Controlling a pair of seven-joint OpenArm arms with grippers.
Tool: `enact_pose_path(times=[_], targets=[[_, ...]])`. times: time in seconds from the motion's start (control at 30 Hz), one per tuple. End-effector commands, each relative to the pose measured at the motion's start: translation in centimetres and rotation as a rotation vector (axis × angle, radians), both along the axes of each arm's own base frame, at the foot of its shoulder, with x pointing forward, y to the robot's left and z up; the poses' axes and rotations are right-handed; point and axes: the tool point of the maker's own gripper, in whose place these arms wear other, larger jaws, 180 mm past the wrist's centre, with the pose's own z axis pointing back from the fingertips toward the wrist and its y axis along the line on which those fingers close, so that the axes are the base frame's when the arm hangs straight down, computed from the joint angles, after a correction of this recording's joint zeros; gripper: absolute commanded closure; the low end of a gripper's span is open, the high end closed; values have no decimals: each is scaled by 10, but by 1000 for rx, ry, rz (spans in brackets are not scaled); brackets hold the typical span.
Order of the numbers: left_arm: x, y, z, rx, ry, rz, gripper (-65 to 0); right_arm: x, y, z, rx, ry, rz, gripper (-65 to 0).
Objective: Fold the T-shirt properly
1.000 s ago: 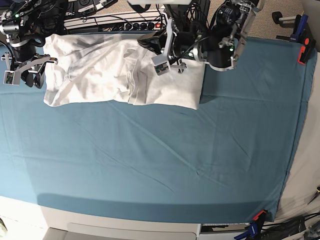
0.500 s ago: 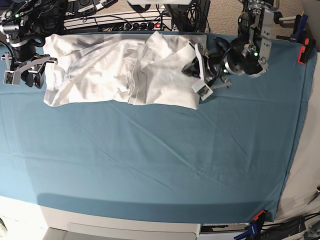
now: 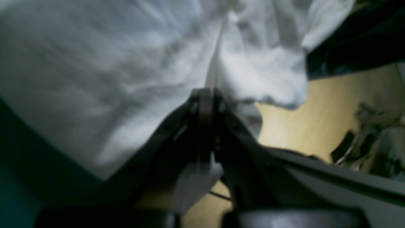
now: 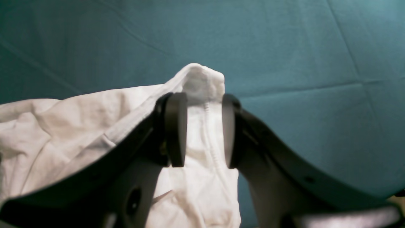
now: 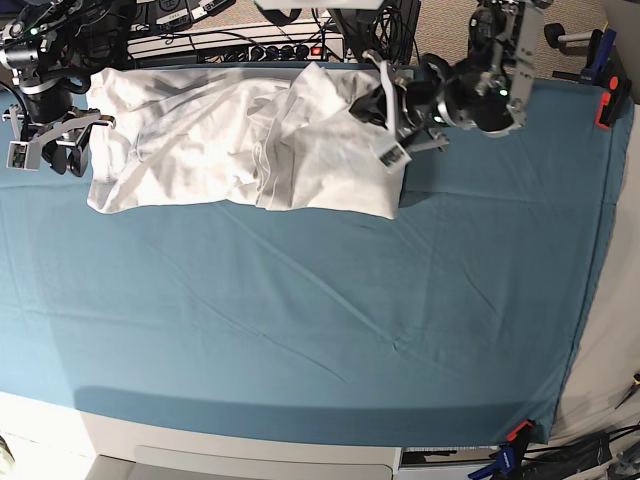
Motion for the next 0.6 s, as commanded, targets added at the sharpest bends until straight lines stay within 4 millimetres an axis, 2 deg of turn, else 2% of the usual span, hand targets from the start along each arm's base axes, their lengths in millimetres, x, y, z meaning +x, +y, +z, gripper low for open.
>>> enact_pose_path(times=[0.0, 0.13, 0.37, 0.47, 0.57], targets=[[3, -7, 8, -25, -29, 1, 0, 5, -1, 13, -18, -49, 13, -194], [-12, -27, 5, -18, -27, -67, 0, 5, -1, 13, -17, -49, 13, -194], [-55, -75, 17, -117, -16, -255, 0, 5, -1, 13, -18, -49, 13, -194], [-60, -83, 21, -130, -26, -294, 0, 5, -1, 13, -17, -49, 13, -194], [-56, -83, 22, -126, -40, -296, 0, 5, -1, 13, -18, -49, 13, -194]])
